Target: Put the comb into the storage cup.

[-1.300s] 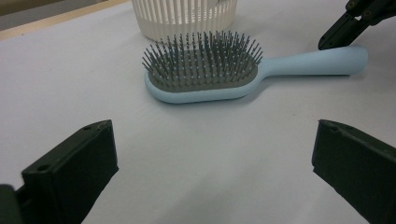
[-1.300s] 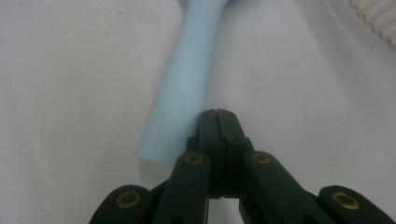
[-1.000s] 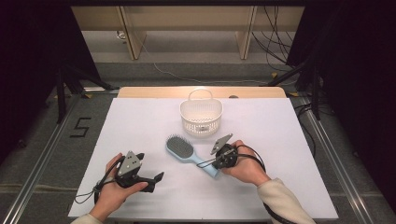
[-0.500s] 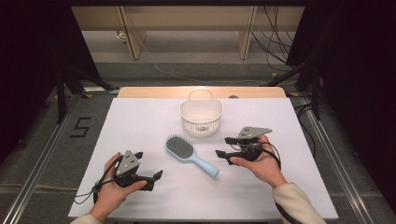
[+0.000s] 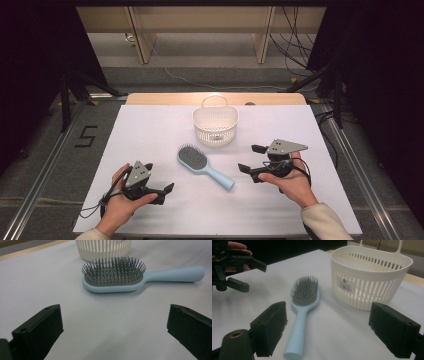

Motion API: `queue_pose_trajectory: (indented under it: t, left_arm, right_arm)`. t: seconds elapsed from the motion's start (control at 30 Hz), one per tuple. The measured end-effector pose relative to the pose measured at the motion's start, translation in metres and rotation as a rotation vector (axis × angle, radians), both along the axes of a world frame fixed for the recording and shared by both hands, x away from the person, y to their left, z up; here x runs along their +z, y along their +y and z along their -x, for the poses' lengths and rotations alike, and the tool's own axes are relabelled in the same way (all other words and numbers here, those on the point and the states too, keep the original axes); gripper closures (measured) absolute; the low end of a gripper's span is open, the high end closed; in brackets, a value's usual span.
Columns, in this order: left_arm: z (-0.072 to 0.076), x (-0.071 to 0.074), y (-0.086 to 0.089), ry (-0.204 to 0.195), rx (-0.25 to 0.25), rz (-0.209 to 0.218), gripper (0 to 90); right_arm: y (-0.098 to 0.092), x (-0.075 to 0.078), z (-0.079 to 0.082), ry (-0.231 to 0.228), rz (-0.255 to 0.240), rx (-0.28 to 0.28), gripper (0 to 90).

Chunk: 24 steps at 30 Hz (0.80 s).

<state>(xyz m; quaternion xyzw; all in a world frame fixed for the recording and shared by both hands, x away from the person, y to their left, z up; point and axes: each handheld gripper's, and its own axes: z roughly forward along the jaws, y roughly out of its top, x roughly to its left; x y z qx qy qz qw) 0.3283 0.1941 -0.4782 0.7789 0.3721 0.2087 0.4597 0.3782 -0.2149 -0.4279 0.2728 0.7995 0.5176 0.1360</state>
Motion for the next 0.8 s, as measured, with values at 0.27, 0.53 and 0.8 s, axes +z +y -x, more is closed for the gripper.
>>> queue_pose_trajectory:
  t: [0.27, 0.53, 0.8]
  left_arm:
    - [0.0, 0.0, 0.0, 0.001, 0.0, 0.004, 0.0]
    - [-0.001, 0.0, -0.002, 0.001, -0.006, 0.015, 0.0]
    - [-0.001, 0.003, -0.002, -0.012, -0.006, 0.025, 0.0]
  right_arm:
    - [0.012, 0.003, 0.003, 0.004, 0.061, 0.009, 16.2]
    - [0.02, 0.009, 0.004, 0.016, 0.106, 0.022, 17.1]
    - [0.03, 0.013, 0.005, 0.025, 0.123, 0.039, 16.4]
